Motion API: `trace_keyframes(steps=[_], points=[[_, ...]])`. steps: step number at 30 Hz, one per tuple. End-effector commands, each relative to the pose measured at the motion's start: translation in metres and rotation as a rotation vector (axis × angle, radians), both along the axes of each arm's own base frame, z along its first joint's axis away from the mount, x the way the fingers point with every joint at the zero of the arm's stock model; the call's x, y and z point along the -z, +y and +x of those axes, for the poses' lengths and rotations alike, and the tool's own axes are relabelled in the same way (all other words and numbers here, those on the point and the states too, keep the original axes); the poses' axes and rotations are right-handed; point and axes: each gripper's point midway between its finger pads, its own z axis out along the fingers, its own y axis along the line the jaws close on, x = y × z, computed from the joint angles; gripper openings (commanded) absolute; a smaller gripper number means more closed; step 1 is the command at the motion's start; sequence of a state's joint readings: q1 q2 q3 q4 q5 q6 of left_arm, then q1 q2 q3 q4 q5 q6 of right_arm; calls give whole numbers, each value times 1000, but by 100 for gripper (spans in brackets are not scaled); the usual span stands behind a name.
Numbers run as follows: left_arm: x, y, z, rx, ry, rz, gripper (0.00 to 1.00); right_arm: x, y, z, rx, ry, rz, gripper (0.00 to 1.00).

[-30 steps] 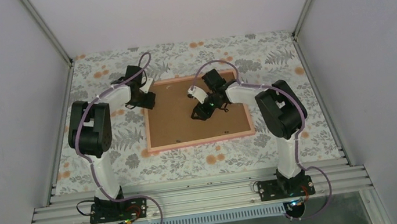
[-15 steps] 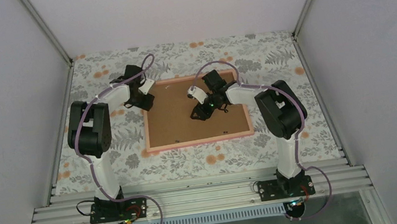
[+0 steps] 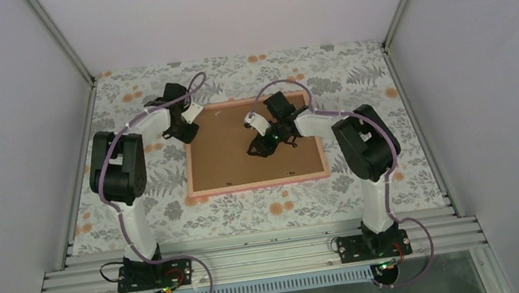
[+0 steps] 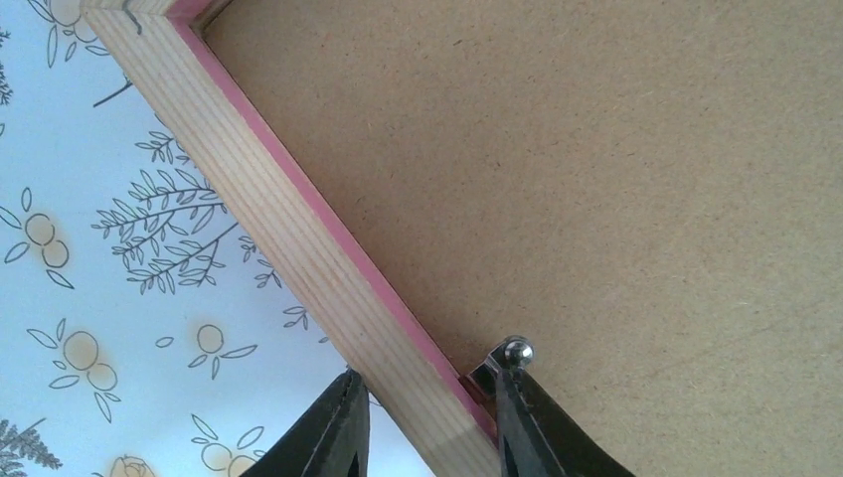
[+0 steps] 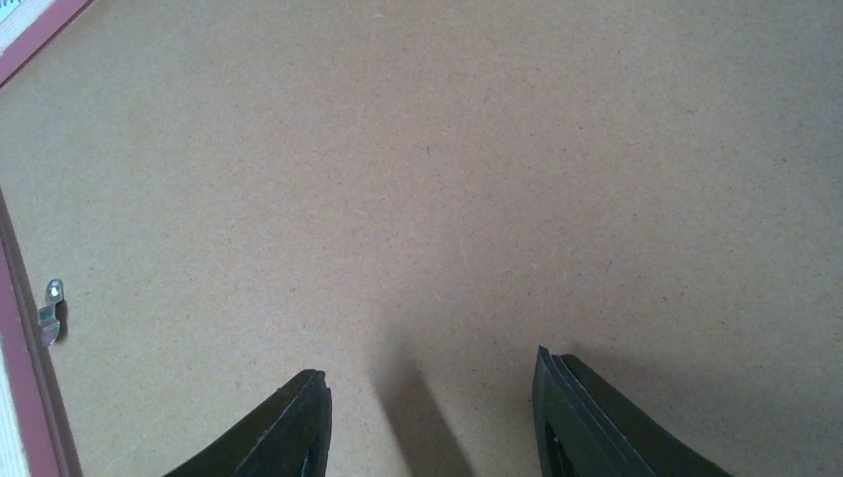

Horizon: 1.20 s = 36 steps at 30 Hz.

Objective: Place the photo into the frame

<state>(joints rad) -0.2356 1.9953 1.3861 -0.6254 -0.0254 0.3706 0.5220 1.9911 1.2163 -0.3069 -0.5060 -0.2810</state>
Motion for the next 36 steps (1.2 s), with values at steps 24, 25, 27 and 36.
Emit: trace_keyframes(steps=[24,25,27,36], points=[[-64,-99,-190,1136,-220,-266,90,-5,-37,-76,-122,209,-2,48],[-57,-102,-196,1151,-217,-264,89,2,-38,-79,-120,219,-17,47],[-47,-110,-199,1180,-219,-250,88,16,-43,-81,-107,244,-49,47],[-5,-124,-207,1277,-190,-136,75,42,-52,-85,-67,289,-110,46]])
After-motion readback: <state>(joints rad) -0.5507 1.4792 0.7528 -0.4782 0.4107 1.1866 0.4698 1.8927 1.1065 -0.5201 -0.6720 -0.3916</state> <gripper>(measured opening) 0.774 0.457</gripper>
